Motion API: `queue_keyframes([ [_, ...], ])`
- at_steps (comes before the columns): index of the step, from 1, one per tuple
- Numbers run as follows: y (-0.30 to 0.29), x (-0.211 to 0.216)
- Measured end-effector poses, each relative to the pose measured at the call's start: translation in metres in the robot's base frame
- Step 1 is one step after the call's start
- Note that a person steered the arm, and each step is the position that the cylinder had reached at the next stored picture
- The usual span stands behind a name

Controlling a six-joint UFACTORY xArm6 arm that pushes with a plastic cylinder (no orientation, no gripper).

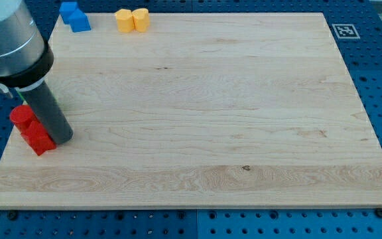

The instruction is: Move green star a bit up

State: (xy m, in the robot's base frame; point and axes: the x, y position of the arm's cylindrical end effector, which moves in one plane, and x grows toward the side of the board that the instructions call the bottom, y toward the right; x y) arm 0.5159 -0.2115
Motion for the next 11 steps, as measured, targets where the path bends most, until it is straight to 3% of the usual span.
queue_keyframes([
  [3, -0.005, -0.033],
  [7, -0.025, -0.035],
  [11, -0.026, -0.085],
])
